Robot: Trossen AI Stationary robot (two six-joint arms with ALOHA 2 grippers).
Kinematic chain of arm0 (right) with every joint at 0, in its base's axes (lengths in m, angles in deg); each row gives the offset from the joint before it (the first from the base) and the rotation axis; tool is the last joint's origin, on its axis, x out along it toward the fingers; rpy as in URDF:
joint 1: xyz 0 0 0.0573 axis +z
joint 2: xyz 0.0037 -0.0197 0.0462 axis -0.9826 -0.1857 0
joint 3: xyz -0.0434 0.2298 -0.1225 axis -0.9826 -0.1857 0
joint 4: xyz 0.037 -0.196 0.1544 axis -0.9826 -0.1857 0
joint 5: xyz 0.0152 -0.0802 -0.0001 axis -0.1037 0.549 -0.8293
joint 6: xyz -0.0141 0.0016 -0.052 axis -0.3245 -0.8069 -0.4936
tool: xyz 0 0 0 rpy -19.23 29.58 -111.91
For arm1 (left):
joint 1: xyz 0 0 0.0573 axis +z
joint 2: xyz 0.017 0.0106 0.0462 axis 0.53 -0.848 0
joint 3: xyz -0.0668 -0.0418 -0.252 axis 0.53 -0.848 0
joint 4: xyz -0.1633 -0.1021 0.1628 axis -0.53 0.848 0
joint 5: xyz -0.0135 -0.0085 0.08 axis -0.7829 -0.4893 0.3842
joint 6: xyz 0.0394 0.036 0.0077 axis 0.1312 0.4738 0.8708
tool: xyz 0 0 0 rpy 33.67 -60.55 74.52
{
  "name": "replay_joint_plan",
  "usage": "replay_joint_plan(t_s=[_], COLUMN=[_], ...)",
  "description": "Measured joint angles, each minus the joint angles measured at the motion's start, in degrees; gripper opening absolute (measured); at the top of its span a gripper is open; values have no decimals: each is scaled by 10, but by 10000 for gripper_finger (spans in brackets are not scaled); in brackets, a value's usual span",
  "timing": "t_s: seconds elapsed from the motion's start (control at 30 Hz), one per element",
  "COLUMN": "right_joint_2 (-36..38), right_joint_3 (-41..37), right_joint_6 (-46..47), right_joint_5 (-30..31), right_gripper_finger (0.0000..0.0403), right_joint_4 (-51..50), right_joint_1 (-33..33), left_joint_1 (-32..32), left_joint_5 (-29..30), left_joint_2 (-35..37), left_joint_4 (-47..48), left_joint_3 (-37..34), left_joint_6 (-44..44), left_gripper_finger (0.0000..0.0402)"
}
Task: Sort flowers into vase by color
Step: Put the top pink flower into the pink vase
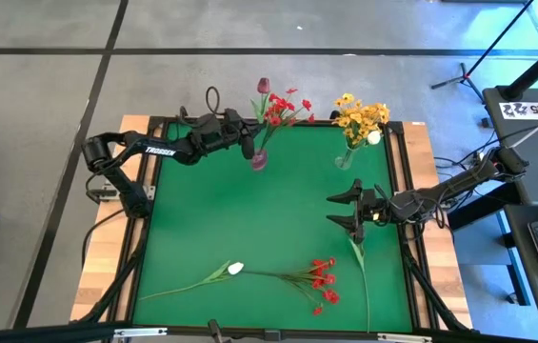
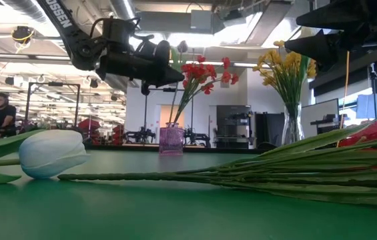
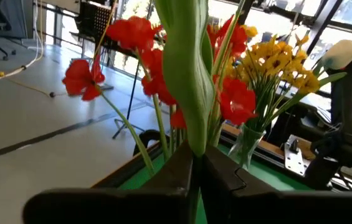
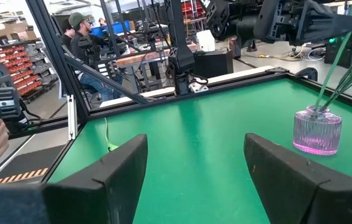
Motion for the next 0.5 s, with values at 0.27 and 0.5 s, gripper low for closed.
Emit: replay_joint_plan(t_s=[0.27,0.5], right_joint_2=[0,0], right_joint_3=[0,0], right_joint_6=[0,1], right_joint_5=[0,0], right_gripper_finger=[264,264], right_joint_4=[0,-1], right_joint_1=[0,0], left_joint_1=[-14,-18], left_joint_5=[0,3], left_joint_2=[0,13], left_joint_4=[41,81], left_joint_3=[0,0], left_joint_6=[0,0], left_gripper_finger=[45,80])
